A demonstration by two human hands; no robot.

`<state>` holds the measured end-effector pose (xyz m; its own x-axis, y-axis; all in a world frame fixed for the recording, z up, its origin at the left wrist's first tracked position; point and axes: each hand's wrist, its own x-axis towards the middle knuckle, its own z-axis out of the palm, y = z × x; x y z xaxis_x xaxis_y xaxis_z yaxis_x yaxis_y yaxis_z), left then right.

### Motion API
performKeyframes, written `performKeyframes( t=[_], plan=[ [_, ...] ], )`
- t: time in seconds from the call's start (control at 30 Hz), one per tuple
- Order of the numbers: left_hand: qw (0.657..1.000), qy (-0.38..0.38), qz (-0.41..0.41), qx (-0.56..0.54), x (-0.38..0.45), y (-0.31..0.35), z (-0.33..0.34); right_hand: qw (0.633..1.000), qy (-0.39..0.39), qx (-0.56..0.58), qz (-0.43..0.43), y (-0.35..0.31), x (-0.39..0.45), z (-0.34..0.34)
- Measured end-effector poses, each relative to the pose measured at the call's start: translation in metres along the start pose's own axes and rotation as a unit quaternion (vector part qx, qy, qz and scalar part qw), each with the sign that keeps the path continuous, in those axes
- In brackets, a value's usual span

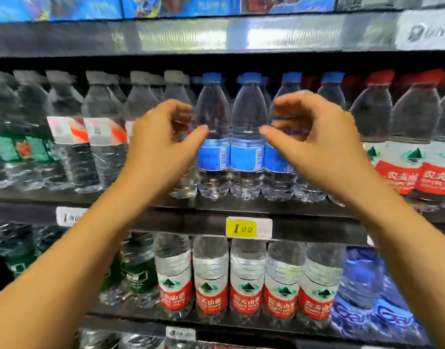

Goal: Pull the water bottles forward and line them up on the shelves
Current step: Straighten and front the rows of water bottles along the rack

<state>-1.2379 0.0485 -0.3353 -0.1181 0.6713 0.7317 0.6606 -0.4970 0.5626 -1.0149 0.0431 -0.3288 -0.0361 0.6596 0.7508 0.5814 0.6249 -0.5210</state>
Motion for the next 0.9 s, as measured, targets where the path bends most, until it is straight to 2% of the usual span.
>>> performKeyframes(
  t=[0.1,0.2,0.4,0.6,0.8,0.9],
  plan=[
    [0.995,0.039,0.063,0.069,0.026,0.000,-0.009,0.992,0.036,-0.116,-0.025,-0.018,0.027,0.020],
    [0.985,0.040,0.106,0.128,0.047,0.009,-0.009,0.966,0.054,-0.252,-0.014,-0.026,0.051,0.026],
    [0.974,-0.057,0.075,0.205,0.070,0.029,0.003,0.934,0.011,-0.356,0.007,-0.036,0.068,0.035],
    [0.959,-0.131,0.043,0.249,0.088,0.033,0.015,0.924,-0.090,-0.361,0.092,-0.039,0.092,0.048],
    [0.955,-0.070,0.109,0.265,0.097,0.014,0.021,0.905,-0.158,-0.383,0.095,-0.048,0.095,0.033],
    [0.957,-0.035,0.131,0.257,0.095,0.012,0.025,0.910,-0.181,-0.354,0.114,-0.050,0.095,0.025]
  ],
)
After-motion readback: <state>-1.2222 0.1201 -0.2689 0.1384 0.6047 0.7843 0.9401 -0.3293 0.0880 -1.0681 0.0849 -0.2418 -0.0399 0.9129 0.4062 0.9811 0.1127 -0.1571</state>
